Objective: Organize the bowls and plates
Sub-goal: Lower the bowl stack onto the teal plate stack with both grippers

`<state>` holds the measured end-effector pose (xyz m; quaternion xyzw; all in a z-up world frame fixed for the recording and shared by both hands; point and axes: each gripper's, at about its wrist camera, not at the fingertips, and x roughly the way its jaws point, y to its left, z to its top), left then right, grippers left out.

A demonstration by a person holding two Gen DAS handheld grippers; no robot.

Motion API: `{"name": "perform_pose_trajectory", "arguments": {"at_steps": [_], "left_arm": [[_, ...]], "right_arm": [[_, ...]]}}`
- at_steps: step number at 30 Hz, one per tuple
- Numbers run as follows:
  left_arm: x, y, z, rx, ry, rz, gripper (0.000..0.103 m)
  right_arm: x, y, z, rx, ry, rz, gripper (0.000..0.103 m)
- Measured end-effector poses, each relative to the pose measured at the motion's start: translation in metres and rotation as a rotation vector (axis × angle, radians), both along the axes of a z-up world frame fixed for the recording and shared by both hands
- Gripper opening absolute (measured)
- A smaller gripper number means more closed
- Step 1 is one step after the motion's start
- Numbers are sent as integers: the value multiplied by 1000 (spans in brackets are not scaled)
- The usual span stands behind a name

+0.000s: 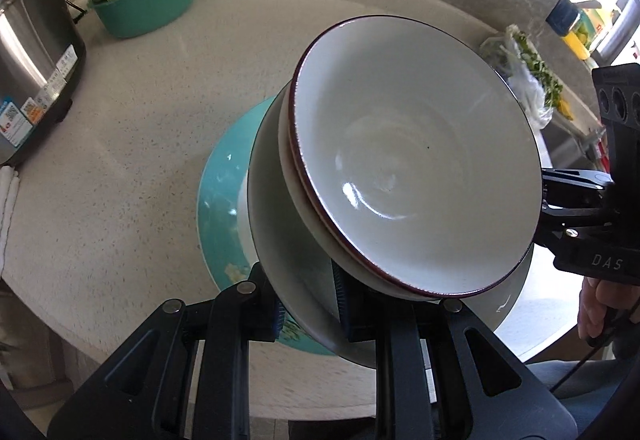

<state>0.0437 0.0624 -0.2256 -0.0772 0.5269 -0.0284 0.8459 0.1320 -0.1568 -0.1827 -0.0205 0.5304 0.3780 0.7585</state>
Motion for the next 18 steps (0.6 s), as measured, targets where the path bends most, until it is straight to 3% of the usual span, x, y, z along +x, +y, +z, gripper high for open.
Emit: {"name": "perform_pose_trajectory", "arguments": {"at_steps": [18], "left_arm": [[31,39,-40,-14,32,-65,18]], "right_arm": [[9,24,-34,-50,52,-71,29]]}}
